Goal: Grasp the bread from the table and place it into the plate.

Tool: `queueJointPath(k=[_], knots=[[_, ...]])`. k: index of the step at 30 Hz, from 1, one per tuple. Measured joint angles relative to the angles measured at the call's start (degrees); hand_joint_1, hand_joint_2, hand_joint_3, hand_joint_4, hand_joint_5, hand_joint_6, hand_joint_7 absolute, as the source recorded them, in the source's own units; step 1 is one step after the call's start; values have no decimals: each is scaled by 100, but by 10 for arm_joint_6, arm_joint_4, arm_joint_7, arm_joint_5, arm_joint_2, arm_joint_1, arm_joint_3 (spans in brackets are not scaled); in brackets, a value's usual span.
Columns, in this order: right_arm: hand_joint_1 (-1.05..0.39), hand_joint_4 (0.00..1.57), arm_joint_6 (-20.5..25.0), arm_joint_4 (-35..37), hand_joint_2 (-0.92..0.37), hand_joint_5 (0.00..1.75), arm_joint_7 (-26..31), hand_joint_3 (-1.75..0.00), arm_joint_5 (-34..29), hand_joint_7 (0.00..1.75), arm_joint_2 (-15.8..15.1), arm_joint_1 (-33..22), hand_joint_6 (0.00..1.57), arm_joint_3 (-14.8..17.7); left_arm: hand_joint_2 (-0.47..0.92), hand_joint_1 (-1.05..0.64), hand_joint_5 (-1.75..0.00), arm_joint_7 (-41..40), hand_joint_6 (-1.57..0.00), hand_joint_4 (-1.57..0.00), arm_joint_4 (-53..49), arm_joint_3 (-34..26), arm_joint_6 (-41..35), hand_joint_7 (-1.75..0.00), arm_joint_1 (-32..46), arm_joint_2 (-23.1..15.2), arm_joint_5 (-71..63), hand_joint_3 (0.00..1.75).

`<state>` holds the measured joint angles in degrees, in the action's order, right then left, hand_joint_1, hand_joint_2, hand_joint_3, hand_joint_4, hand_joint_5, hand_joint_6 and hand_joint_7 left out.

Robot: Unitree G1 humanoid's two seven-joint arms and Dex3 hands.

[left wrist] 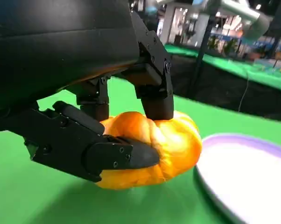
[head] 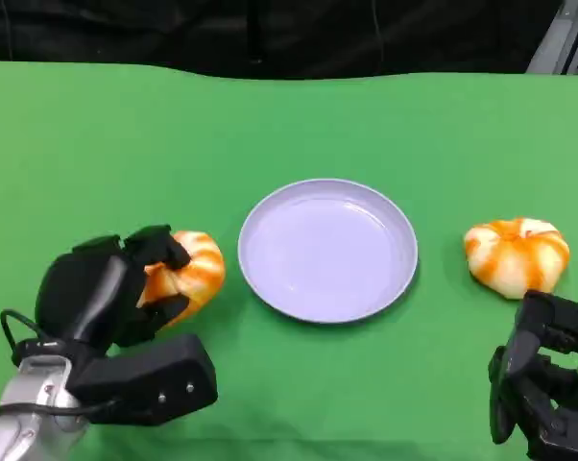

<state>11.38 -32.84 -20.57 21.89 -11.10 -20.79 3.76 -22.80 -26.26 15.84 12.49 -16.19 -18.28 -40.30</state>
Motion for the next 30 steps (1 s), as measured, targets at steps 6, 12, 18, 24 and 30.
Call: queueJointPath(k=[6, 12, 18, 24, 30], knots=[[-1, 79, 0, 1, -71, 175, -2, -103, 0, 165, -1, 0, 66, 1, 65, -6, -175, 4, -73, -76, 73, -23, 0, -153, -20, -4, 11, 88], [1, 81, -10, 17, -71, 175, -17, -104, 2, 163, -1, 4, 67, 2, 61, -8, -175, 15, -76, -75, 100, 3, -12, -144, -77, 29, -6, 91], [1, 82, -17, 24, -69, 175, -17, -105, 0, 164, 0, 3, 68, 2, 74, -9, -172, 35, -85, -73, 37, 50, -16, -123, -144, 80, -14, 48], [2, 81, -20, 21, -69, 175, -14, -104, -11, 164, 0, -1, 68, -3, 87, -10, -174, 25, -79, -76, -88, 91, -15, -137, -212, 130, -30, 26], [2, 82, -20, 16, -68, 175, -7, -104, -12, 163, 1, -5, 69, -15, 92, -10, -175, -12, -79, -74, -222, 122, 12, -128, -258, 173, -33, 20]])
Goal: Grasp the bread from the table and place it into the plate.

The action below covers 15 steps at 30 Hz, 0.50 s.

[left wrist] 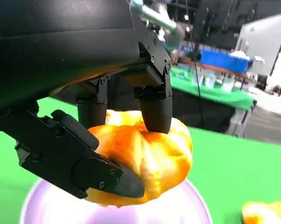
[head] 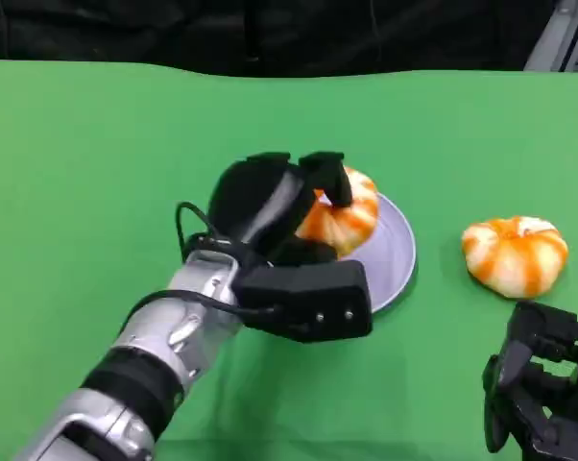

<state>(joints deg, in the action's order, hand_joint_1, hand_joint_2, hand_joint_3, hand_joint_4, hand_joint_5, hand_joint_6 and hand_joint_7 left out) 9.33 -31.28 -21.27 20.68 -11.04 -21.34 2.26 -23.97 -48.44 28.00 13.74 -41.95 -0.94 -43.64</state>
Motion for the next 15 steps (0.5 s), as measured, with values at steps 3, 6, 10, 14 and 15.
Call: queueJointPath(k=[3, 6, 10, 14, 15], knots=[[1, 83, 0, -8, -67, 175, 2, -104, 0, 161, 0, -5, 71, -5, 92, -16, -148, -11, -76, -66, -41, 8, 8, -102, -5, 7, 0, 28], [1, 83, 0, -11, -65, 175, 5, -105, 0, 160, 0, -8, 72, -6, 92, -24, -75, -6, -85, -71, -71, 23, 14, -34, -6, 0, -4, 36], [0, 83, -1, -12, -64, 174, 8, -106, 0, 157, 0, -8, 73, -7, 92, -81, -4, 38, -31, -9, -76, 37, 12, -2, -7, -16, -6, 52], [1, 83, 3, -15, -64, 174, 11, -107, 1, 155, 0, -8, 74, -7, 92, -96, 0, 84, -11, 0, -49, 47, -16, 0, -6, -33, -13, 71], [1, 83, 6, -15, -64, 174, 11, -107, 2, 155, 0, -8, 74, -7, 92, -98, 0, 92, -8, 0, -37, 49, -23, 0, -5, -36, -15, 73]])
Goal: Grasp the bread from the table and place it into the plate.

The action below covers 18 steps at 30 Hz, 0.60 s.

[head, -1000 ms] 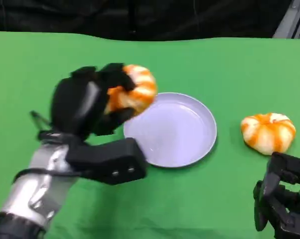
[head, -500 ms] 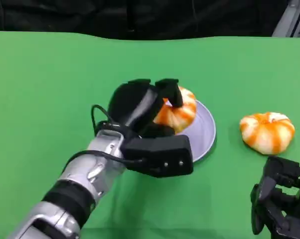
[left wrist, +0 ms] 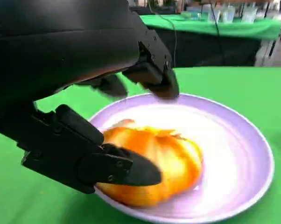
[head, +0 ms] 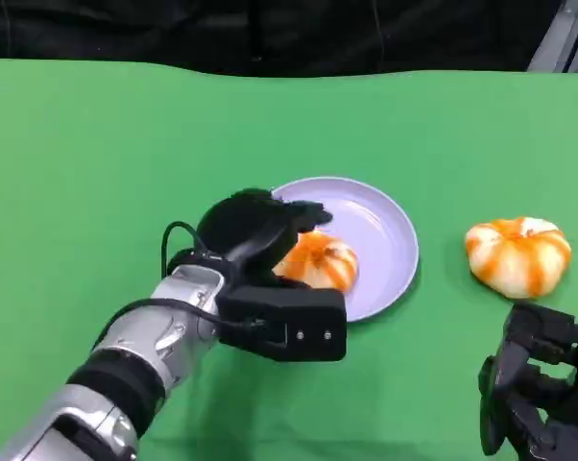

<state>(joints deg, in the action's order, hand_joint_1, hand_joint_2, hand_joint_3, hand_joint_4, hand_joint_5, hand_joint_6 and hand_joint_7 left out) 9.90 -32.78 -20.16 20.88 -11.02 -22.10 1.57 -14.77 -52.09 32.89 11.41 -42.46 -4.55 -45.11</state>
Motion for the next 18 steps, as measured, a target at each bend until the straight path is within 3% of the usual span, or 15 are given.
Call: queueJointPath(k=[4, 10, 13, 14, 16, 17, 18], knots=[[1, 84, 4, 0, -64, 173, -1, -108, 3, 154, 0, 2, 75, 0, 92, -104, 0, 37, -1, 0, 60, 8, -21, 0, 14, -17, -4, 81], [3, 83, 6, 0, -66, 174, 0, -105, 0, 155, 0, 3, 75, 0, 92, -104, 0, 85, -2, 0, 173, -2, -41, -1, 53, -50, 2, 79], [2, 83, 8, -2, -67, 174, 1, -104, 0, 155, 0, 2, 75, 0, 92, -83, 0, 113, -12, 0, 252, -29, -44, -3, 92, -67, 30, 57], [2, 83, 8, -2, -67, 174, 1, -103, 0, 155, 0, 1, 75, 0, 92, -64, -2, 122, -22, -4, 281, -41, -45, -6, 108, -71, 48, 43], [2, 83, 6, -2, -67, 174, 1, -104, -1, 155, 0, 1, 75, -1, 92, -32, -7, 141, -43, -21, 337, -69, -48, -8, 142, -76, 83, 30], [2, 84, 4, -2, -67, 174, 1, -104, -1, 155, 0, 1, 75, -1, 92, -13, -14, 153, -58, -42, 371, -86, -52, -10, 165, -77, 108, 32], [2, 84, 3, -3, -67, 174, 1, -104, -2, 156, 0, 1, 75, -2, 92, -4, -17, 167, -66, -58, 407, -106, -56, -10, 190, -76, 140, 36]])
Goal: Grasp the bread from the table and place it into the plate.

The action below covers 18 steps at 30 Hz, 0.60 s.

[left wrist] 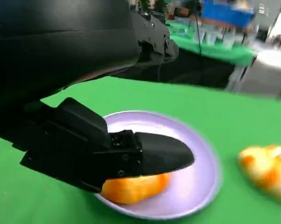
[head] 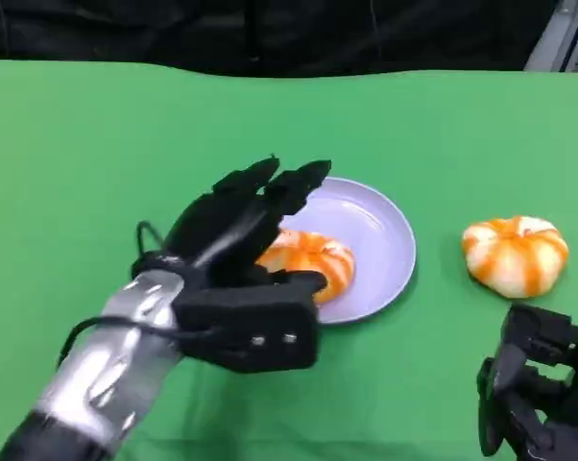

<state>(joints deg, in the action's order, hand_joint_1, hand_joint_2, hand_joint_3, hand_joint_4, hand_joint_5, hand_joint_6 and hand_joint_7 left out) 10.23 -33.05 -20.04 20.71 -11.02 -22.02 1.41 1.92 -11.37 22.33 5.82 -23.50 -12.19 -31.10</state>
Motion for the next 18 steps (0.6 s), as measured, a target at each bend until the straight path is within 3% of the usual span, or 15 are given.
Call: queueJointPath(k=[3, 5, 6, 7, 8, 11, 14, 18], knots=[[1, 84, -2, 0, -66, 174, 2, -106, -1, 156, 1, -1, 75, -1, 91, 8, -26, 48, -89, -95, 94, -53, -9, -13, 75, 0, 106, 47], [1, 84, -1, -1, -66, 173, 5, -106, -2, 156, 1, 0, 75, -2, 79, 10, -58, 84, -101, -100, 167, -91, -28, -17, 138, 0, 189, 75], [2, 84, 0, -1, -66, 174, 6, -107, -2, 156, 1, 0, 74, -2, 68, 9, -112, 102, -109, -96, 201, -106, -38, -46, 169, -1, 228, 101], [2, 84, 0, -1, -66, 174, 6, -107, -2, 156, 1, 1, 74, -2, 63, 9, -136, 120, -102, -92, 230, -122, -50, -76, 197, -1, 272, 112], [2, 84, 0, 0, -65, 174, 7, -108, -2, 156, 1, 3, 74, -2, 57, 7, -159, 136, -92, -90, 257, -137, -65, -118, 225, -1, 316, 126], [3, 84, 1, 5, -64, 175, 6, -112, -1, 158, 1, 11, 73, -2, 52, 6, -173, 184, -75, -91, 337, -190, -107, -164, 321, -5, 452, 143], [3, 84, 2, 15, -63, 175, 5, -113, 2, 159, 0, 19, 73, 2, 57, 6, -174, 231, -70, -91, 376, -230, -125, -173, 406, -17, 547, 137], [4, 84, 1, 38, -62, 175, -4, -114, 6, 159, 0, 31, 73, 7, 61, 4, -175, 255, -74, -97, 380, -262, -127, -175, 480, -18, 603, 133]])
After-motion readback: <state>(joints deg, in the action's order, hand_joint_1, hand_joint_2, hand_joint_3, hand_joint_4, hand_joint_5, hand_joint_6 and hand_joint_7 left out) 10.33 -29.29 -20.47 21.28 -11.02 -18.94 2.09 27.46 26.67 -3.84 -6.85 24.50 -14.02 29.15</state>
